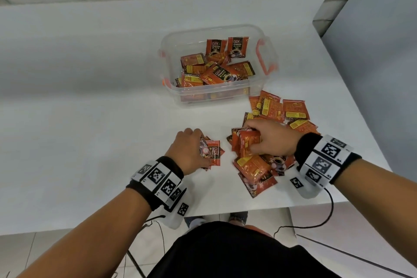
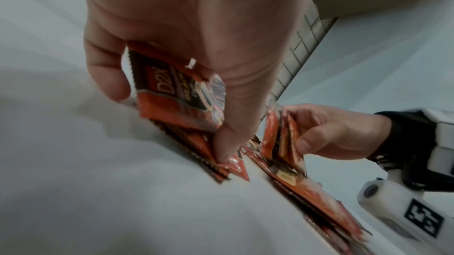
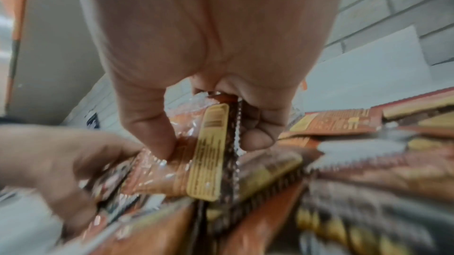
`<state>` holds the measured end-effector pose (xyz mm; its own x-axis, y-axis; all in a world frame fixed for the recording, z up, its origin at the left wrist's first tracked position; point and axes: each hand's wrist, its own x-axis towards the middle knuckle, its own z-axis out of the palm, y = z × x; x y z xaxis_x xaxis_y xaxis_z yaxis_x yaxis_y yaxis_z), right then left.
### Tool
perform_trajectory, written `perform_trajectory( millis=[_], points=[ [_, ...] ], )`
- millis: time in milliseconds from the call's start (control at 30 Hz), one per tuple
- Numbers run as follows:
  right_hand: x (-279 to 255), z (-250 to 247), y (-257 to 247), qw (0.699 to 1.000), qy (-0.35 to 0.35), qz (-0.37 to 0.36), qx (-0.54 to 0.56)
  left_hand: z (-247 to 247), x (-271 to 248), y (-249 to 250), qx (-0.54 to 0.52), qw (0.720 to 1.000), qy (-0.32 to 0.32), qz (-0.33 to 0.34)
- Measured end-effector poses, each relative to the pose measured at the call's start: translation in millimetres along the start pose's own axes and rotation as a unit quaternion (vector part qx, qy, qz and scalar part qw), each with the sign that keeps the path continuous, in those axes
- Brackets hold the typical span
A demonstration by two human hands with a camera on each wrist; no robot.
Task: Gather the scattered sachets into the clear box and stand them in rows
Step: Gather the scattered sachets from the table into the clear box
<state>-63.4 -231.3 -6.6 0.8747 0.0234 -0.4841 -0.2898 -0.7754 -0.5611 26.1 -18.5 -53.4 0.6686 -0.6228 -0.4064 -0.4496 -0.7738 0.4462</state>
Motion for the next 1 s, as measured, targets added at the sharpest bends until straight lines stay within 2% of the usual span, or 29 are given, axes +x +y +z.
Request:
perform_trajectory(
  millis=[100,167,333,400,500,667,833,1000],
  points=[
    [-8.1,-14.3,2.6,0.999,0.009,0.006,0.039,0.9,1.1,1.3,-0.009,1.0,0.007,-0.017],
    [-15.9,-20.1,2.5,1.0,-0.002,0.002,0.028,1.8,0.7,1.8,-0.019,1.0,0.013,-0.021],
    [-19.5,-4.0,0.5,0.994,-0.106,0.03,-0.013,3.4,0.3,4.2,-0.017,0.999,-0.001,-0.04],
    [-14.7,6.1,1.6,0.99,-0.123,0.032,-0.055,2.7,0.3,7.3,0.001,0.999,-0.001,-0.045],
    [-9.5,11.1,1.8,0.986,-0.109,0.029,-0.119,0.2,-0.2,11.6,0.025,0.999,0.003,-0.047],
    [-9.2,12.5,3.8,0.988,-0.084,0.026,-0.124,-5.1,-1.7,11.2,0.015,0.999,0.024,-0.042],
    [-15.0,8.5,4.3,0.991,-0.056,-0.007,-0.124,-18.2,-3.2,1.0,-0.096,0.993,0.054,-0.033],
    [-21.3,-6.2,1.3,0.994,-0.077,-0.014,-0.071,-36.7,-6.3,-4.0,-0.157,0.984,0.082,-0.032]
  ],
)
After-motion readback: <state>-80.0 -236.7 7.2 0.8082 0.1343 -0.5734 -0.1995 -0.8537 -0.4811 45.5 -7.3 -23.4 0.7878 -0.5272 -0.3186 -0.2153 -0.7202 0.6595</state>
